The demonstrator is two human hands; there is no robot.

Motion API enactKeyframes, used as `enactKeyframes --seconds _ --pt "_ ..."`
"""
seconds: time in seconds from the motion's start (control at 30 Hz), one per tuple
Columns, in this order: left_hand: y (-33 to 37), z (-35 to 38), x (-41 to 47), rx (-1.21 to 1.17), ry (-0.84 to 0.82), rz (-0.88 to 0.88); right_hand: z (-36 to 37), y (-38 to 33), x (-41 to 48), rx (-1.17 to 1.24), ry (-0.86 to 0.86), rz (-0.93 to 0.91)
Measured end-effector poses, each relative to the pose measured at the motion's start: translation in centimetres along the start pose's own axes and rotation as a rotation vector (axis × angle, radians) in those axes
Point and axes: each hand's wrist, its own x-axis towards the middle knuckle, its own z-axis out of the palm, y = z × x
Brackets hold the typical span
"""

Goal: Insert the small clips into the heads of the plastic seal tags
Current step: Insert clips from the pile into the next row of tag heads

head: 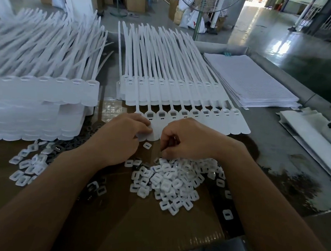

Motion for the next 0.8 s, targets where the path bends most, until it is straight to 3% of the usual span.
enactKeyframes --seconds 0.27,0.43,0.6,0.8 --pt "0.1 0.1 -0.1 0.007 -0.006 -0.007 0.1 -0.3 0.0 0.01 -0.068 -0.041" --pt "0.1 0.0 -0.1 0.011 0.001 0.005 -0.4 0.2 -0.5 0.155 -0.027 -0.051" --pt "0.0 0.0 -0.2 0.014 0.008 0.023 -1.2 1.3 -0.6 0.247 0.174 -0.038" --pt "-0.1 0.0 -0.2 -0.003 0.024 0.021 -2.7 5.2 -1.0 0.218 0.49 0.207"
